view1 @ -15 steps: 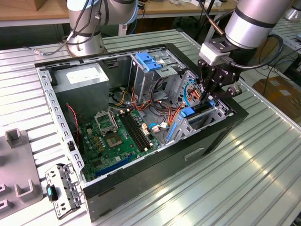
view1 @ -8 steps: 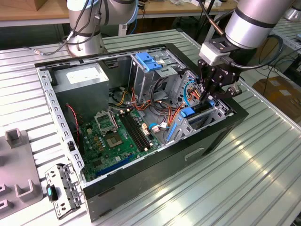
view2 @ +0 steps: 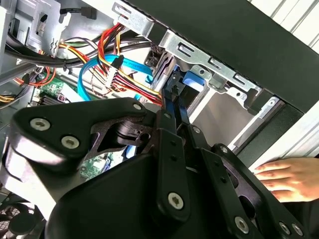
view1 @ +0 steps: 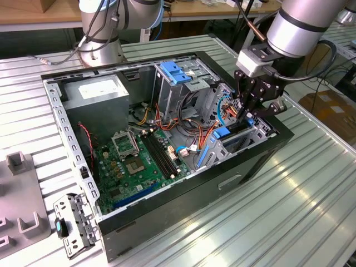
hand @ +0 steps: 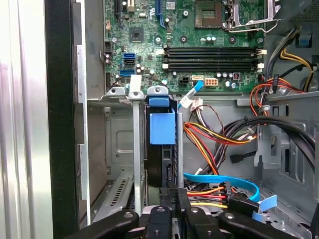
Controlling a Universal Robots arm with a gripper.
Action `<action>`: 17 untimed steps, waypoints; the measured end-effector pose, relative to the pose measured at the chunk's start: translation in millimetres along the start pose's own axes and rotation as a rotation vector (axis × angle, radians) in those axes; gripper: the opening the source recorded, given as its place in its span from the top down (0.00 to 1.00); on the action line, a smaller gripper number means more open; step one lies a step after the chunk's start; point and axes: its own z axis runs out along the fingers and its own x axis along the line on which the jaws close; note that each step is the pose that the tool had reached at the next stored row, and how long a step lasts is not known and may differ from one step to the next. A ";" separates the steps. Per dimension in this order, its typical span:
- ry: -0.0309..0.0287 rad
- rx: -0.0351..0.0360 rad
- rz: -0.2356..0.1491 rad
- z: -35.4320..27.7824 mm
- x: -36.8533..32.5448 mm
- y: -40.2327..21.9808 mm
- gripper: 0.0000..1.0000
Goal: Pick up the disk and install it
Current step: 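Insert the first disk wire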
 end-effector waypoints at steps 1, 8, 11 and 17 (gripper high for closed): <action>0.0000 0.0000 0.000 0.0 0.5 0.0 0.84; 0.0000 0.0000 0.000 0.6 1.1 0.0 0.84; -0.0003 0.0000 0.000 2.0 1.1 0.0 0.84; -0.0008 -0.0001 0.000 7.8 1.3 0.2 0.84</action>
